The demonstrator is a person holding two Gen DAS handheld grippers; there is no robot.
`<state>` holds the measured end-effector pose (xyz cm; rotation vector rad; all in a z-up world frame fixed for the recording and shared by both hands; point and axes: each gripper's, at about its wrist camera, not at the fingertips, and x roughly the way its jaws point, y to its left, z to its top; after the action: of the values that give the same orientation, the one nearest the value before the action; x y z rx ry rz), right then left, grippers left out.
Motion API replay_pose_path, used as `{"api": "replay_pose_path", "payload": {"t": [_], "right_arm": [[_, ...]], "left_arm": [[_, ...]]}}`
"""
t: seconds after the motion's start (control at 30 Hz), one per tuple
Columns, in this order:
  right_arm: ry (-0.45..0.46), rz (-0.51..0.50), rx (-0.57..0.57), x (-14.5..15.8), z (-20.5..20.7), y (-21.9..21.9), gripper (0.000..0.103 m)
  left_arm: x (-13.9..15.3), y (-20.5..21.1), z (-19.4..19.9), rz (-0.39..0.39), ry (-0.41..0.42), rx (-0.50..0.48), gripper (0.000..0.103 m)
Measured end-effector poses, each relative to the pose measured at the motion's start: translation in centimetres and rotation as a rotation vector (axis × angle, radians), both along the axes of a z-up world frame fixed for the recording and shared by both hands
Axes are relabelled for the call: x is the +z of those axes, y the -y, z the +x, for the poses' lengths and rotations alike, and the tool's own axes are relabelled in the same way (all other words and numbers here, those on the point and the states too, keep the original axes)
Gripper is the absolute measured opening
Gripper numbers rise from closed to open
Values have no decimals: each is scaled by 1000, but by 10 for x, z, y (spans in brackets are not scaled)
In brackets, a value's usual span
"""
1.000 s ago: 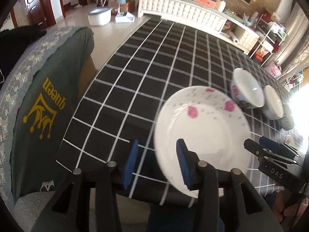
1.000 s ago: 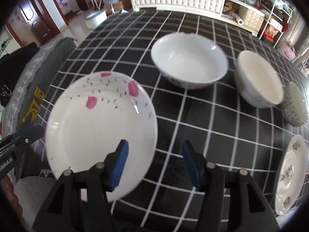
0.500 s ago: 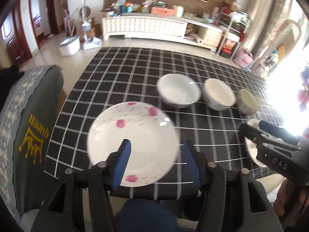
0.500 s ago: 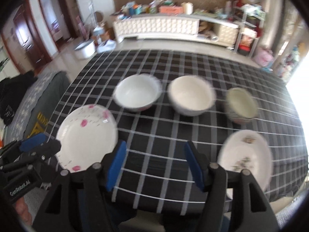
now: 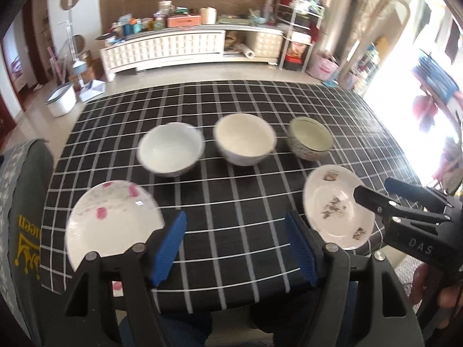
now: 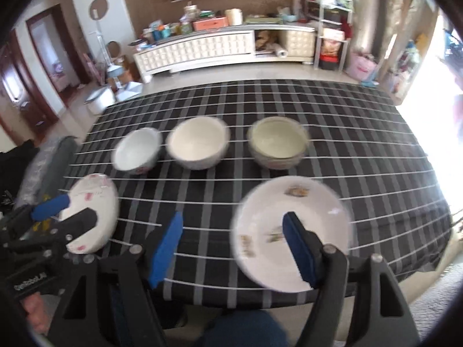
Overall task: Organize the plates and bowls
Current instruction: 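Open the left tool and move it to the cartoon-print plate, then grip the rim of the cartoon-print plate with the left tool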
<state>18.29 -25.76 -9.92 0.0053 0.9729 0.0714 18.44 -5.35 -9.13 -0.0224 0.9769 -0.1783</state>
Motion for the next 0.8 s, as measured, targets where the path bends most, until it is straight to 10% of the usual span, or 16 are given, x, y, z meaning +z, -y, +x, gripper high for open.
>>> {"api": "replay_pose_path", "payload": {"t": [0.8], "right_arm": [[-149, -139, -93, -82, 48, 111, 75]], "left_arm": [[-128, 129, 86, 81, -250, -182, 68]]}}
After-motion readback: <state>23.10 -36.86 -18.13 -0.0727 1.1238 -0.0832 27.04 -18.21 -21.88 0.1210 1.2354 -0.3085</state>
